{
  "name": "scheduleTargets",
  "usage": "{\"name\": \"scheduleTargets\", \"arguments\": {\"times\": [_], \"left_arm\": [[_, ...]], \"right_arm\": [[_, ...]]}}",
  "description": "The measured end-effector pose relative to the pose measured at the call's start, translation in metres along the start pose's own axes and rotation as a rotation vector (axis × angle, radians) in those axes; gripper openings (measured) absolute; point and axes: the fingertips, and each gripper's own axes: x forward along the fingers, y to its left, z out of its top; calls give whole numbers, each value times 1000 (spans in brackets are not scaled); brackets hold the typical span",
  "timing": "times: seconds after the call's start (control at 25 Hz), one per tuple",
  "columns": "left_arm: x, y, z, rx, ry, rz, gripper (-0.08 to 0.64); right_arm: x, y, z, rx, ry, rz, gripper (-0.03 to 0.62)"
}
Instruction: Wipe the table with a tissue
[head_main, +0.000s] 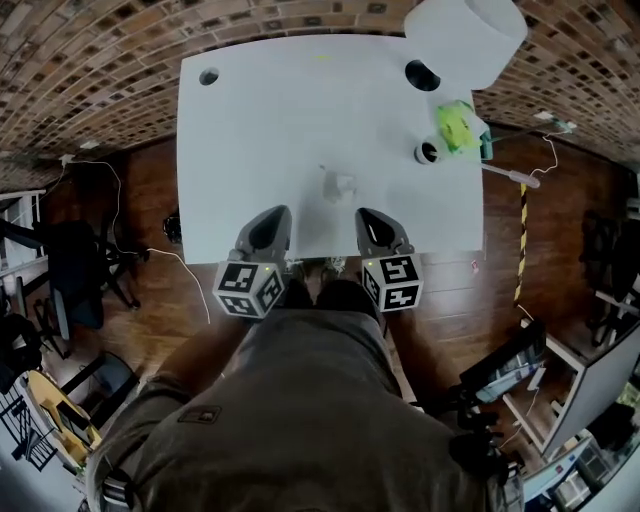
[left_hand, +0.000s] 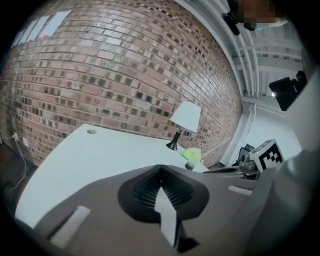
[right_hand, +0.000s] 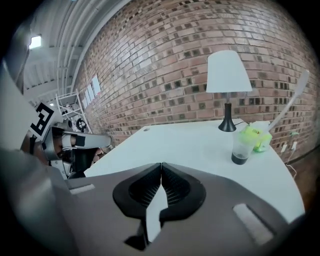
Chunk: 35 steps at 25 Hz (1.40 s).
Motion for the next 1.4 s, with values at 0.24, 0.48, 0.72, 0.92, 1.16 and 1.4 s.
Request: {"name": "scheduleTargets", "arguments": {"times": [0.24, 0.48, 0.72, 0.92, 1.16, 1.4], "left_arm": [[13, 13, -30, -37, 79, 15, 2], [35, 29, -48, -59, 128, 29, 2], [42, 38, -59, -82, 153, 45, 2], [46, 41, -63, -93, 159, 51, 2], [46, 46, -61, -101, 153, 60, 2], [42, 55, -57, -111, 137, 80, 2]], "right_arm": [[30, -9, -25, -41, 118, 1, 85], [65, -17, -37, -117, 209, 15, 154], [80, -19, -55, -142, 304, 35, 147], [86, -20, -65, -235, 366, 26, 105], [88, -25, -64, -264, 384, 20, 49], [96, -29, -51, -269, 372, 6, 49]]}}
